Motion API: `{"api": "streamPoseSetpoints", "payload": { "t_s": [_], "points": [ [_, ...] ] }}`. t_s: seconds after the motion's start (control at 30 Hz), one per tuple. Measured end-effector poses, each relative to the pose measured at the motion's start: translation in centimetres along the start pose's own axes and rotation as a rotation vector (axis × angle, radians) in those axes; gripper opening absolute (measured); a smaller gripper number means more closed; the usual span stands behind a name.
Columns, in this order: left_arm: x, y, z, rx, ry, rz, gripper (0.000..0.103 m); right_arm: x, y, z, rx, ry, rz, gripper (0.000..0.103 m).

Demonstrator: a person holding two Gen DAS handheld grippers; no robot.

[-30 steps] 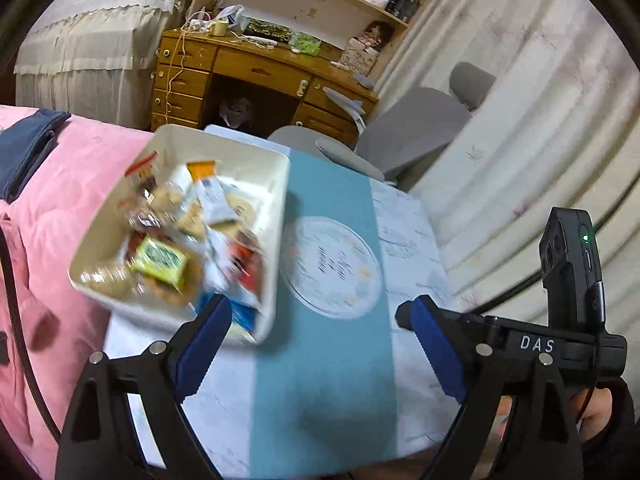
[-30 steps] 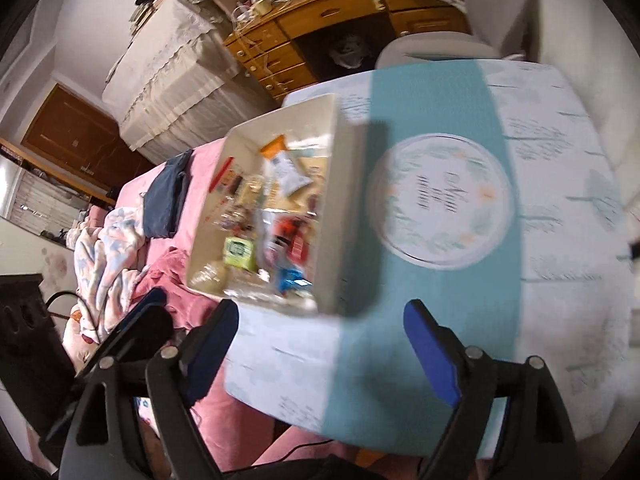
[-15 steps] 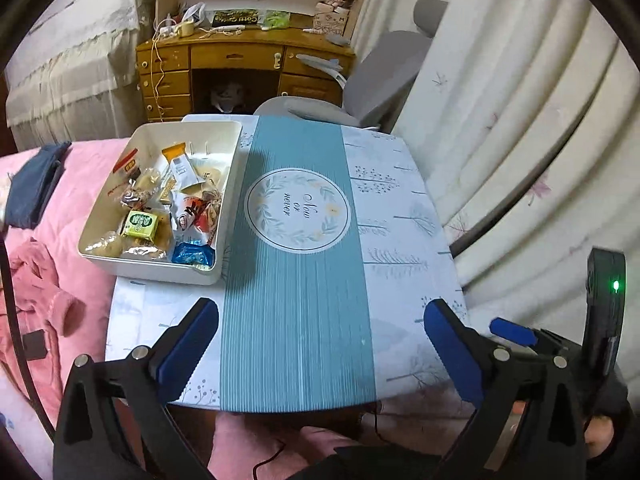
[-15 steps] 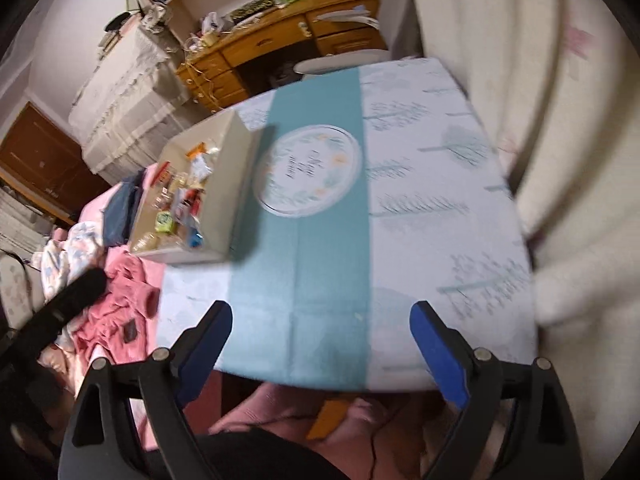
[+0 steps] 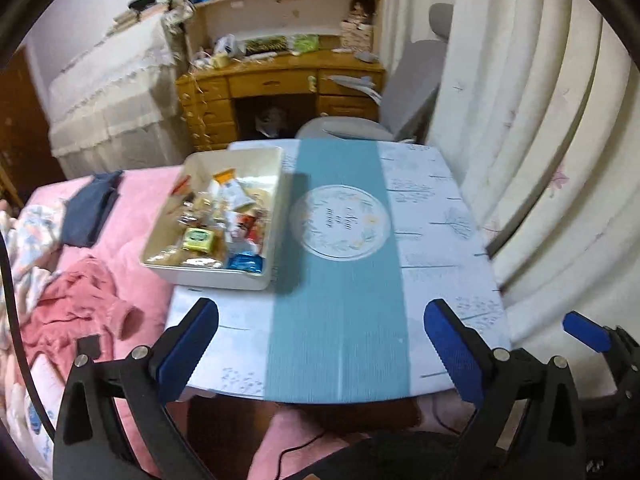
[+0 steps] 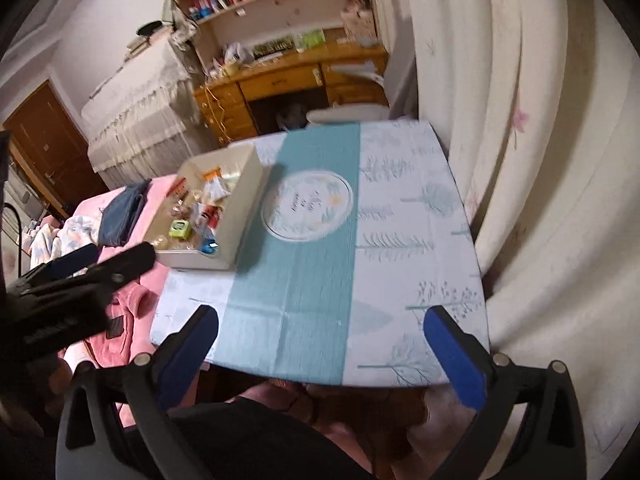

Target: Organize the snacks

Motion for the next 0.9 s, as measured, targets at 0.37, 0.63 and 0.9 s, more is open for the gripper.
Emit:
{"api": "streamPoseSetpoints", "payload": {
  "t_s": [0.37, 0.63, 0.9],
  "points": [
    [0.7, 0.0, 1.8, -0.098, 0.052, -0.010, 0.102, 0.4, -1.4, 0.4, 0.030, 0.018, 0.038, 0.103],
    [0.3, 0.0, 1.0, -0.085, 0.032, -0.033, 0.102, 0.4, -1.4, 0.9, 0.028, 0.037, 0.032, 0.103],
    [-0.4, 0.0, 0.2, -0.070, 0.020, -0.054, 0.102, -0.1, -1.6, 0.3, 0.036, 0.026, 0.027, 0.103]
  ]
}}
Point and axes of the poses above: each gripper's, at about its wrist camera, not at the fingertips, and y roughly against the way its jaws point, z to its left, x to its underside, the point moved 6 cm from there along -y, roughly the way its jaws point, and after that the axes turned 1 degree about y, right-handed, at the moved point
